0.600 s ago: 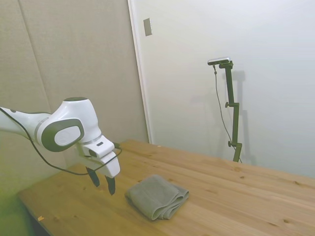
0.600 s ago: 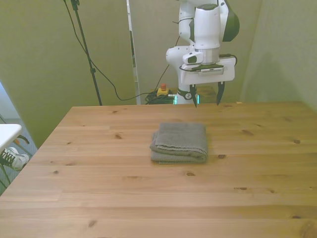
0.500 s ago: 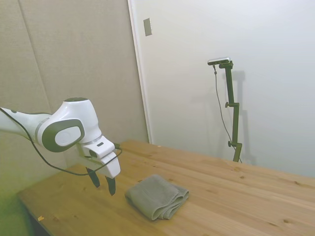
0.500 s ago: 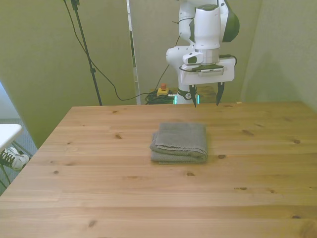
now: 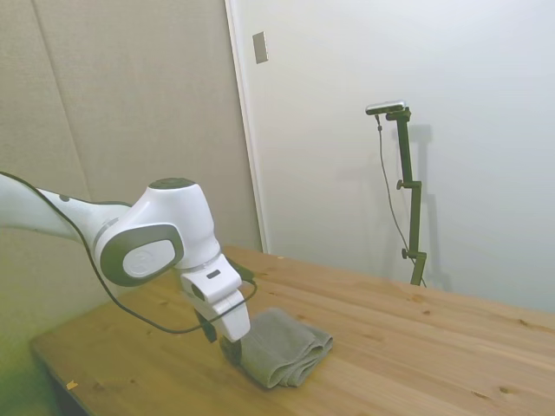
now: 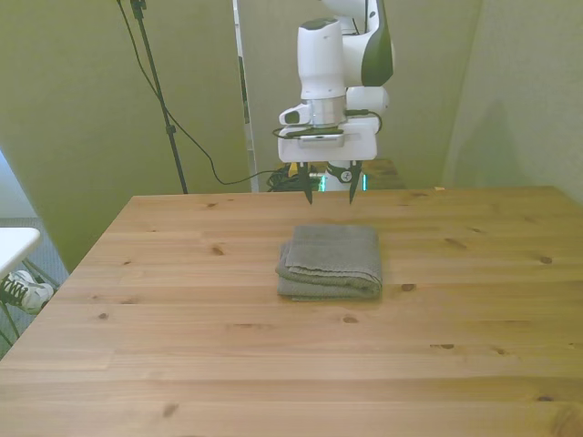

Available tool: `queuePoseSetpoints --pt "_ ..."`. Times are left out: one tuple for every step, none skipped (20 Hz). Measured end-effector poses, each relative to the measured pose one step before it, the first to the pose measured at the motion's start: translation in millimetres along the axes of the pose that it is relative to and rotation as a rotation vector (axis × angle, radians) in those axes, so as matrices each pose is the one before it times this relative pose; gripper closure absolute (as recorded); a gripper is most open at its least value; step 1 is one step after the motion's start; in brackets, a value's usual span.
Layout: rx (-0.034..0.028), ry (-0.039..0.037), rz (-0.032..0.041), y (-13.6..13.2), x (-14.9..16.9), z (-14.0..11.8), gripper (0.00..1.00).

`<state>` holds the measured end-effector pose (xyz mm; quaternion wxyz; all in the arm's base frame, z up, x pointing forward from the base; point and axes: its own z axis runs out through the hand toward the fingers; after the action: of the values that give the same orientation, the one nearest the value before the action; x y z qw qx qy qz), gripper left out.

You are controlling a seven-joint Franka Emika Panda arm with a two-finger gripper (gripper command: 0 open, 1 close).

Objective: Unfold the towel

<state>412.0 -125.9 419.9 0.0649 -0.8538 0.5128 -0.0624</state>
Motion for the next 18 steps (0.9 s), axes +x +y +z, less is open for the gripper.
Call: queuePoseSetpoints --pt "0.00715 -0.00273 0.0161 5.36 10.27 0.11 0.0" --pt "0.0103 -0.00775 0.01245 5.58 9.95 0.14 0.0" --pt "0.01622 -0.0141 0.01455 6.18 9.91 0.7 0.0" --pt "0.02253 -0.02003 0.01345 6.52 9.6 1.4 0.0" --pt "0.02754 -0.02255 0.01283 6.62 10.38 1.74 0.0" --pt "0.02572 -0.02031 0.01226 6.33 10.34 2.23 0.0" --pt "0.02138 -0.01669 0.01138 5.02 9.98 2.69 0.0" --pt "0.01506 -0.01172 0.00969 3.9 10.02 3.0 0.0" --pt "0.01207 -0.00981 0.00948 2.12 8.03 3.2 0.0" --pt "0.01201 -0.01048 0.00673 1.24 6.88 3.96 0.0" --pt "0.01067 -0.01029 0.0044 0.41 5.51 4.53 0.0" --pt "0.00897 -0.00972 0.00533 -0.1 4.3 4.62 0.0" --pt "0.01175 -0.00969 0.00085 -0.06 3.21 4.66 0.0" --pt "0.01472 -0.00622 -0.0004 -0.52 2.72 4.2 0.0" --pt "0.01518 -0.00757 -0.00486 -0.37 1.56 3.65 0.0" --pt "0.0116 -0.00885 -0.00883 -0.85 -0.16 3.32 0.0" --pt "0.00446 -0.00536 -0.00807 -1.15 -1.04 2.17 0.0" --pt "0.00188 -0.00366 -0.00736 -1.76 -1.55 1.64 0.0"
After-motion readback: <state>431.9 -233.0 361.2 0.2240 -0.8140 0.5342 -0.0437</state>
